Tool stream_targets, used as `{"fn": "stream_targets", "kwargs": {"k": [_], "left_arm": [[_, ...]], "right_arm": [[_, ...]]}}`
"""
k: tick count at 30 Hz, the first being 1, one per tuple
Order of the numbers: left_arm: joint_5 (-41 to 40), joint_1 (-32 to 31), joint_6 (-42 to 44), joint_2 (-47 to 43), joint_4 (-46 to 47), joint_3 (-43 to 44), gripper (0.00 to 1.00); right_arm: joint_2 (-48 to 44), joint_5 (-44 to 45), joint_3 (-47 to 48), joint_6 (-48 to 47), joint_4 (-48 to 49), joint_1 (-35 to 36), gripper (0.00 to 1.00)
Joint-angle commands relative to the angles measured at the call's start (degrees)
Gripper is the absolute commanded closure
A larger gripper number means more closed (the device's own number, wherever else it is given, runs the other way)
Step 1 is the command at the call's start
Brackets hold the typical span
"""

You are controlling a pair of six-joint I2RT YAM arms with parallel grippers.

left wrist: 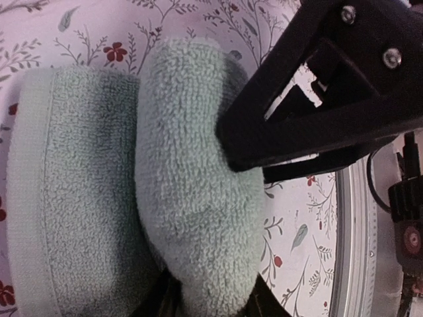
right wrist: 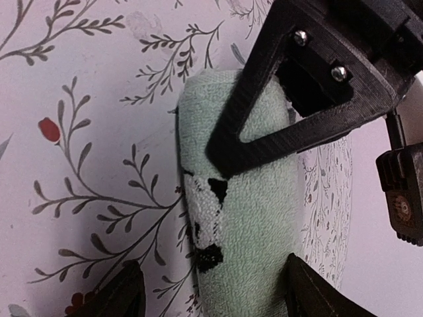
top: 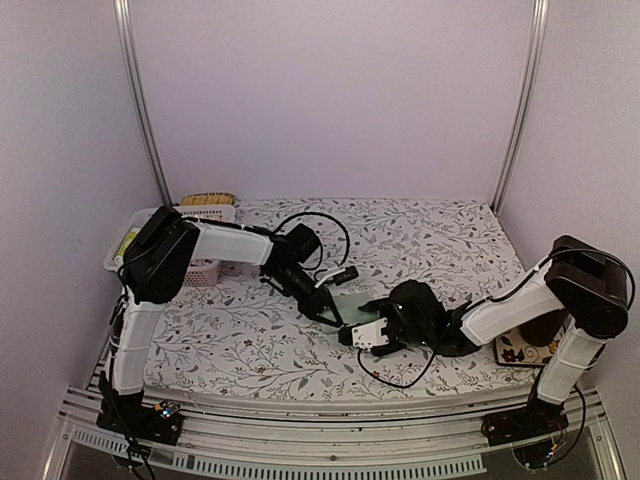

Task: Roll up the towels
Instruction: Roll the towel at the center of the board.

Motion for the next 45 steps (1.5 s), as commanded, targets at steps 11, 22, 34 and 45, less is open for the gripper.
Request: {"fn": "stream_targets", "kwargs": {"k": [11, 22, 34, 45], "left_arm": [[0.3, 1.2, -1.7, 2.5, -2.0, -1.9, 0.42], [-7.4, 1.3, -6.4, -7.6, 5.9, -11.0, 0.03], [-29.6, 1.5, -16.2, -29.9, 21.0, -24.1, 0.03], [-34.8, 2.0, -19.8, -36.7, 32.6, -32.2, 0.03]], "right_arm": [[9.3, 2.1, 7.5, -4.6, 1.8, 0.7, 0.87], [5.8, -4.1, 8.8, -0.7, -11.1, -0.5, 0.96], [3.9, -14.0, 15.9, 2.5, -32.0, -1.6, 0.96], [4.1, -19.3, 17.8, -0.1, -39.2, -2.0, 0.96]]}}
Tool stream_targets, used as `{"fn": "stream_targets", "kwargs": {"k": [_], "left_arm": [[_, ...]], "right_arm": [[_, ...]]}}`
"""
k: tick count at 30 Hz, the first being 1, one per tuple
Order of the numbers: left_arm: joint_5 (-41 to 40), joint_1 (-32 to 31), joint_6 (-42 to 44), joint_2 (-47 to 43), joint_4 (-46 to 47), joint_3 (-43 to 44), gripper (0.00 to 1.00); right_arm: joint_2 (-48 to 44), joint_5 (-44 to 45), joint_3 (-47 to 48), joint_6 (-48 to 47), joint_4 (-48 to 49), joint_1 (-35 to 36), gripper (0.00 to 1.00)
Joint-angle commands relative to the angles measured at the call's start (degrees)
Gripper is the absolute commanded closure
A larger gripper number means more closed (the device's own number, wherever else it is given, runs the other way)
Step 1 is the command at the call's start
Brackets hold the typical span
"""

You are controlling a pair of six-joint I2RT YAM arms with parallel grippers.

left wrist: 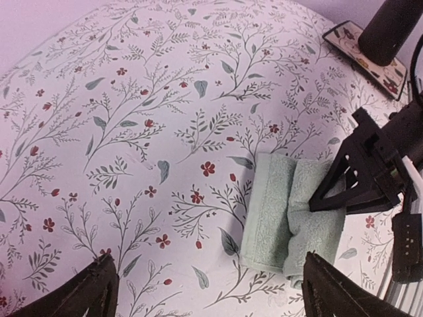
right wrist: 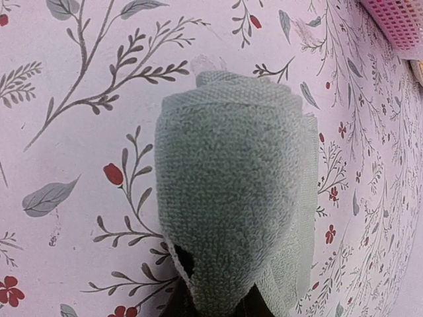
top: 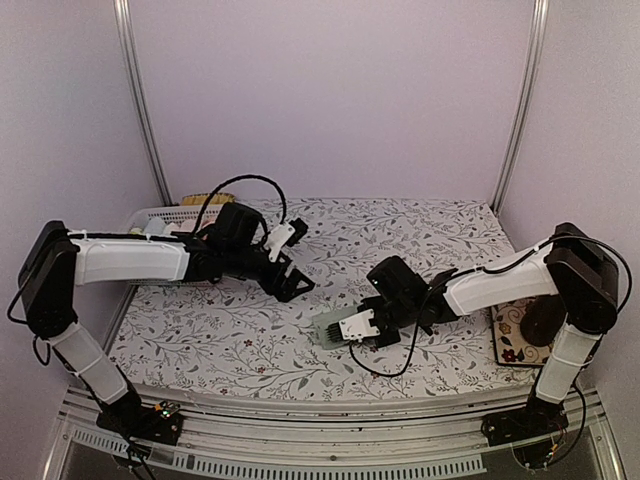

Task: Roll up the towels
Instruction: Roll the towel at the center of the board.

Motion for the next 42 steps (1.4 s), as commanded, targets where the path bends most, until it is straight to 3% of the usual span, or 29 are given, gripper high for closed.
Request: {"fn": "stream_targets", "kwargs": {"k": [1, 4, 10, 18, 24, 36, 42], "left_arm": [[-1.0, 0.8, -4.1, 2.9, 3.5, 2.3, 0.03], [2.3, 0.9, -9.5, 6.7, 6.1, 2.5, 0.03], [17.0, 1.2, -19.7, 16.2, 8.4, 7.0, 0.03], [27.8, 2.0, -22.4, 23.5, 9.3, 10.0, 0.03], [35.4, 2.8, -27.0, 26.9, 16.1, 6.4, 0.03], [46.1, 2.8, -32.8, 28.8, 29.5, -2.3, 0.05], [47.6, 2.3, -30.7, 29.9, 29.9, -1.3, 0.03]], "right_arm": [[0.2, -5.0, 0.6, -1.1, -10.2, -0.2, 0.96], [0.3, -4.0, 0.2, -1.2, -9.9, -0.3, 0.96], [0.3, -1.7, -1.1, -1.3, -8.4, -0.2, 0.96], [-1.1, 0.6, -3.5, -3.2, -4.6, 0.1, 0.97], [-1.5, 1.9, -4.0, -3.8, -3.4, 0.1, 0.97], [-1.9, 2.2, -5.2, -5.4, -1.5, 0.1, 0.97], [-2.2, 0.0, -4.4, -5.9, -3.0, -0.4, 0.97]]}}
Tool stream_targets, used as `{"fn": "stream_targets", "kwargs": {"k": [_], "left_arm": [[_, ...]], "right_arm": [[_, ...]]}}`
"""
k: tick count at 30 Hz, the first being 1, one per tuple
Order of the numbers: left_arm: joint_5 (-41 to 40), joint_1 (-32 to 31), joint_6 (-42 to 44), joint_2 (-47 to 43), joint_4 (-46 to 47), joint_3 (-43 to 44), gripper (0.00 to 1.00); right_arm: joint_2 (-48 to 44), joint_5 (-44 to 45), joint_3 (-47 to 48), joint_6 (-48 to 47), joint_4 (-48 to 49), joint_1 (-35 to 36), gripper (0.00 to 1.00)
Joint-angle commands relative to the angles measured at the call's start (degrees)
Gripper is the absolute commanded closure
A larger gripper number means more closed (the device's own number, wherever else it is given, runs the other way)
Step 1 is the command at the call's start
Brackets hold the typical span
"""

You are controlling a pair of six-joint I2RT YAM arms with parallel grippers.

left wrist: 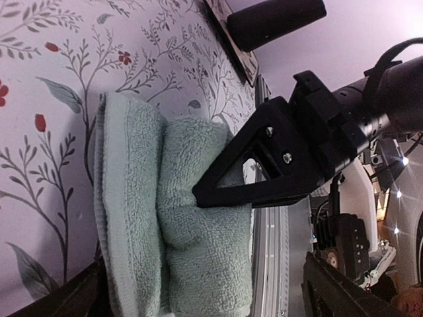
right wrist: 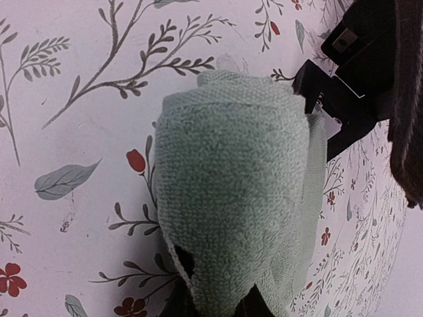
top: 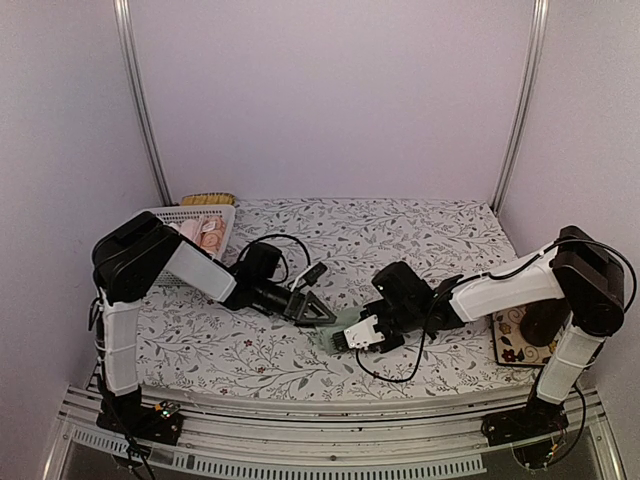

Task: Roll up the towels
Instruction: Roll the towel at the center of the board.

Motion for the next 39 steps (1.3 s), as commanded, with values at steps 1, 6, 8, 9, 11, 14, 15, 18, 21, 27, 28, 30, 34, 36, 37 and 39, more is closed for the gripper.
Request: {"fn": "stream_targets", "kwargs": {"k": [1, 6, 8, 9, 11, 14, 15, 18, 21, 27, 28, 30, 34, 36, 37, 39], "left_arm": [[1.5, -0.3, 2.6, 2.5, -1.8, 0.2, 0.03], [-1.4, -1.3, 8.6, 3.9, -10.5, 3.4, 0.04], [-2.5, -1.9, 10.5, 4.4, -14.0, 4.7, 0.04], [-3.0, -2.2, 11.5, 4.5, -15.2, 5.5, 0.03], [-3.5, -2.9, 12.9, 4.8, -17.2, 6.8, 0.03], [-3.9, -3.2, 13.9, 4.9, -18.8, 8.0, 0.03], [-3.9, -3.4, 14.2, 4.9, -19.4, 8.5, 0.03], [-5.0, -4.1, 15.8, 5.3, -22.1, 10.3, 0.03], [-6.4, -5.2, 17.4, 6.0, -24.6, 11.9, 0.03], [-8.6, -6.8, 20.2, 7.5, -28.9, 14.1, 0.1], [-8.6, -6.8, 20.6, 7.7, -29.3, 14.3, 0.11], [-8.3, -7.1, 21.5, 8.0, -30.0, 14.7, 0.12], [-8.8, -7.6, 23.8, 7.7, -32.2, 15.9, 0.13], [-8.9, -7.8, 25.2, 7.6, -33.5, 16.6, 0.13], [-8.9, -8.0, 25.7, 7.4, -33.8, 16.8, 0.13], [-8.7, -8.2, 26.8, 6.7, -34.2, 16.6, 0.13]], "right_arm": [[-0.2, -2.0, -0.7, -0.7, -6.1, -0.7, 0.97], [0.3, -4.2, 0.9, -0.8, -8.1, -1.7, 0.96], [1.1, -4.5, 1.6, -0.7, -9.2, -1.8, 0.96], [1.2, -4.8, 2.1, -0.7, -9.8, -1.8, 0.96], [1.5, -5.4, 3.0, -0.7, -10.8, -2.1, 0.96], [1.8, -6.1, 3.9, -0.9, -11.8, -2.4, 0.96], [2.0, -6.4, 4.5, -1.0, -12.1, -2.5, 0.96], [2.7, -7.2, 5.8, -1.2, -13.3, -2.7, 0.96], [3.4, -8.0, 7.0, -1.3, -14.5, -2.7, 0.96], [4.6, -8.4, 7.9, -1.4, -14.9, -3.0, 0.96], [4.8, -8.4, 8.1, -1.4, -15.0, -3.0, 0.96], [5.4, -8.5, 8.7, -1.5, -15.5, -3.3, 0.96], [6.9, -10.0, 10.6, -1.7, -17.6, -4.2, 0.95], [7.8, -11.0, 12.0, -1.6, -19.2, -4.7, 0.95], [8.3, -11.6, 12.9, -1.7, -20.1, -4.9, 0.95], [8.9, -12.4, 14.2, -1.7, -21.7, -5.5, 0.94]]}}
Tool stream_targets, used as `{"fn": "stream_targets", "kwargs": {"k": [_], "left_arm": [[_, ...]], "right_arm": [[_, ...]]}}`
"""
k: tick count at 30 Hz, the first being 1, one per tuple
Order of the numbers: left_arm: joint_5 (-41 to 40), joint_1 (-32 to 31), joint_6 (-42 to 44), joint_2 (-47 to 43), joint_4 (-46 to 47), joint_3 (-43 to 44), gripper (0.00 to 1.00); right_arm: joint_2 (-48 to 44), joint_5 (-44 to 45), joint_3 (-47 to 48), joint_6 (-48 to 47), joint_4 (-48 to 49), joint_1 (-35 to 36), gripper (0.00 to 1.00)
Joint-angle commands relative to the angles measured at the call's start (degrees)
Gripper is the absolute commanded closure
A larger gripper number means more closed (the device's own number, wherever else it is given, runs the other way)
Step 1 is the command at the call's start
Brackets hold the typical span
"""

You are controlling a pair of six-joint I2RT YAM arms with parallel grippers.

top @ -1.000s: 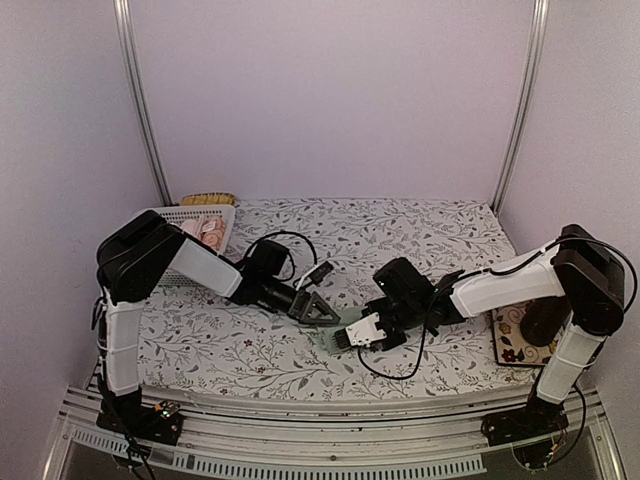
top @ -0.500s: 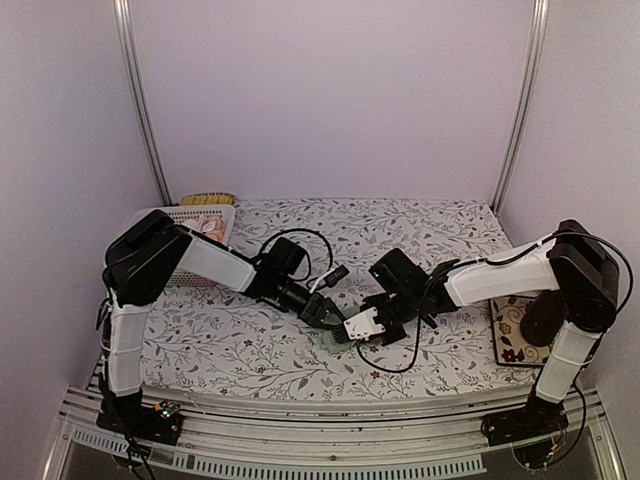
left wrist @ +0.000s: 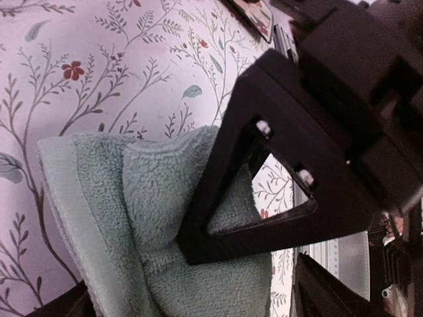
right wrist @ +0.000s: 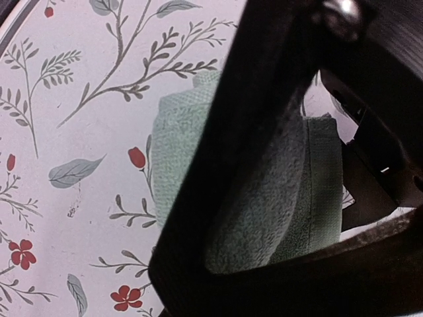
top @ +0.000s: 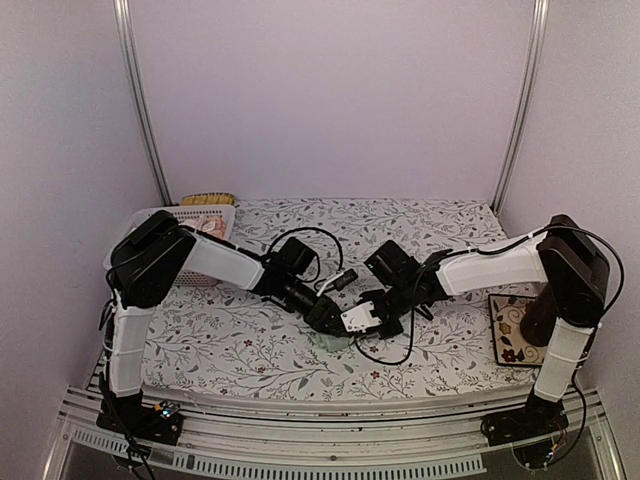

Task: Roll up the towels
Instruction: Roll the towel at the center of the board.

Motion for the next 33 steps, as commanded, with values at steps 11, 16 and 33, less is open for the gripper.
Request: {"fn": "stream_targets", "kwargs": {"k": [11, 16, 33], "left_arm": [[-9.3, -3.7, 7.7, 1.1, -11.3, 0.7, 0.2], [-11.5, -3.9, 8.8, 0.7, -12.3, 0.7, 0.31], [-14.2, -4.2, 8.8, -1.3, -12.8, -1.2, 1.0]], "right_arm": [[7.4, -5.0, 9.8, -0.6, -14.3, -2.0, 0.91], [8.9, -5.0, 12.6, -0.3, -16.9, -2.3, 0.9], [4.2, -3.8, 10.8, 3.9, -13.3, -3.4, 0.49]]}}
